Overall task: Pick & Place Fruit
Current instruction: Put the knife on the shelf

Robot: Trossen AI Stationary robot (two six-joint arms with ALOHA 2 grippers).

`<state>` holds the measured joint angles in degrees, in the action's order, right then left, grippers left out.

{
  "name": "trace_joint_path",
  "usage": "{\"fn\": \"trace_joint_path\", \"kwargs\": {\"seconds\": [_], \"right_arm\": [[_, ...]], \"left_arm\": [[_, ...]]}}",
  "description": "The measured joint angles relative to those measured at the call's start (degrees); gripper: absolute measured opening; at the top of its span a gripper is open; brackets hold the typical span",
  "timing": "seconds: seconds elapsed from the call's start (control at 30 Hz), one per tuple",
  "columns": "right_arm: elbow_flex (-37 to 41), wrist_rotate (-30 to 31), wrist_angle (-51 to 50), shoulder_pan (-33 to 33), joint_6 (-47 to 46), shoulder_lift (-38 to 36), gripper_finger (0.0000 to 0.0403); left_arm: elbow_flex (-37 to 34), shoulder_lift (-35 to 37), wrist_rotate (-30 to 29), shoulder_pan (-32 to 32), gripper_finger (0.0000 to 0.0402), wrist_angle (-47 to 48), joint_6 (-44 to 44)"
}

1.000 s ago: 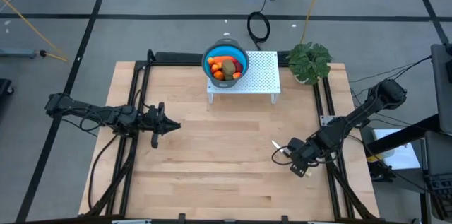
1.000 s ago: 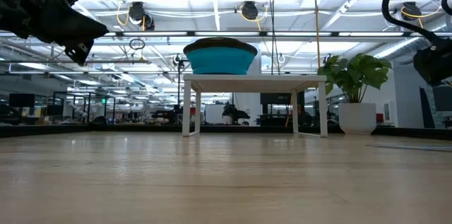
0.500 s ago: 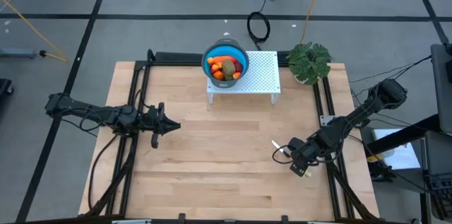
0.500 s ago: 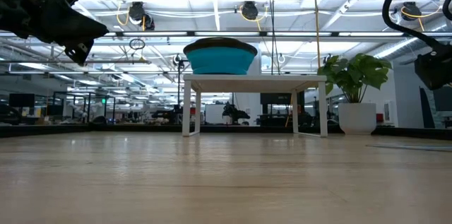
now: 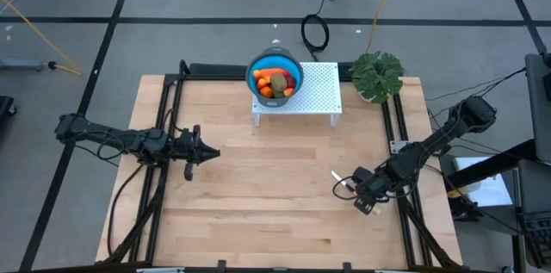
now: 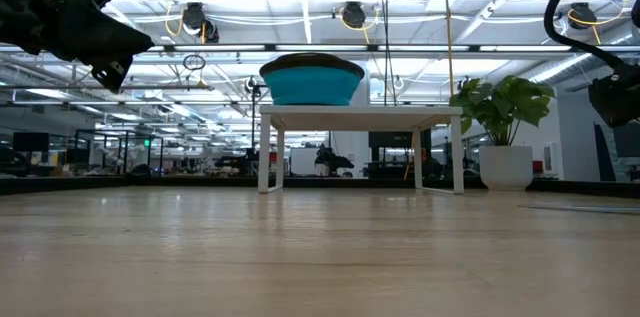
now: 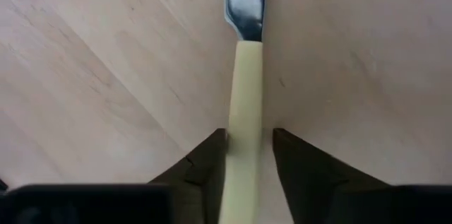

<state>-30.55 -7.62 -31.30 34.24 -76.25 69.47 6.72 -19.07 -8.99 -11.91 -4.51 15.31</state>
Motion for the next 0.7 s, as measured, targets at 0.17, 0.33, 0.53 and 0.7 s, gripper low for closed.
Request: {"fn": "trace_joint_path", "kwargs": {"seconds": [0.17,0.33,0.53,0.7], "right_arm": [[0.0,0.1,-0.3,0.0,-1.1,0.0,0.0073],[0.0,0.2,-0.3,0.0,-3.1,0.0,0.0050],[0.0,0.4,-0.3,0.0,-6.1,0.0,0.0055],[0.1,0.3,0.4,0.0,-6.8,0.0,0.0052]], "left_arm": [[0.0,0.0,0.0,0.0,0.0021,0.0,0.0],[0.0,0.0,0.0,0.0,0.0021,0.0,-0.1],[0.0,0.0,0.0,0.0,0.0021,0.0,-0.1],[0.0,0.0,0.0,0.0,0.0021,0.0,-0.1]]}}
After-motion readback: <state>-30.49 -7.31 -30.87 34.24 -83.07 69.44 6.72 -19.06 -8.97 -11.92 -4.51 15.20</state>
